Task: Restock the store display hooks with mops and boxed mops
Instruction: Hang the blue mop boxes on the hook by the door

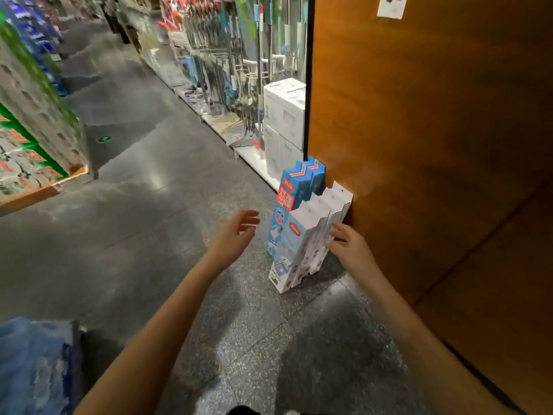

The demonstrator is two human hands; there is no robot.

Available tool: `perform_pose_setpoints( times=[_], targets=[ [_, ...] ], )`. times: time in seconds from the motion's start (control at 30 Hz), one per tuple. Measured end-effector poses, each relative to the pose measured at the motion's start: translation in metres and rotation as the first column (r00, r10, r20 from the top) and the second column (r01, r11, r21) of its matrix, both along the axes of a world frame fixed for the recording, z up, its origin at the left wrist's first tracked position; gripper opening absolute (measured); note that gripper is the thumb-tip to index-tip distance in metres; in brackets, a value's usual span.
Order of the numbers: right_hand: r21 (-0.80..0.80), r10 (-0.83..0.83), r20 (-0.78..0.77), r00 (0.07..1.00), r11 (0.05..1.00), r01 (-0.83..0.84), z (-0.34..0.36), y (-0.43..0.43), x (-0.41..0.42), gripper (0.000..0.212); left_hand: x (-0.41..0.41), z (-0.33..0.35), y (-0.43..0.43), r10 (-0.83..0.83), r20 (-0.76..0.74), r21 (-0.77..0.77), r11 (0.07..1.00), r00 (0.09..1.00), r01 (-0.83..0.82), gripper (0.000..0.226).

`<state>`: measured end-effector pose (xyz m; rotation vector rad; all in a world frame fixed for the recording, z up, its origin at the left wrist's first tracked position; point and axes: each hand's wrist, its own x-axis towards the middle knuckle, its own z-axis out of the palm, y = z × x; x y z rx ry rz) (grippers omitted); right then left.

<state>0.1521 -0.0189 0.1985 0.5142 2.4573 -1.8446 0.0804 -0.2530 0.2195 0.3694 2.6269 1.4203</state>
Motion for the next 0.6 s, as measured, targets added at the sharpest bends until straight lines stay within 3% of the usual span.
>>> perform_pose_setpoints(
  times=[0.23, 0.47, 0.6],
  targets=[
    [0.015, -0.259, 0.082, 0.962, 0.966, 0.259, -0.047, -0.016, -0.124, 0.054, -0.189, -0.055, 0.006, -0.253, 0.084, -0.012, 0.967, 0.964, 0.255, 0.033],
    [-0.053, -0.514, 0.268, 0.815, 0.837, 0.545, -0.109, -0.043, -0.242, 0.057, -0.361, -0.126, 0.025, -0.492, 0.266, -0.082, 0.845, 0.829, 0.528, 0.033],
    [-0.048, -0.574, 0.373, 0.729, 0.773, 0.633, -0.152, -0.05, -0.282, 0.061, -0.415, -0.169, 0.041, -0.553, 0.347, -0.082, 0.787, 0.757, 0.612, 0.035]
  ],
)
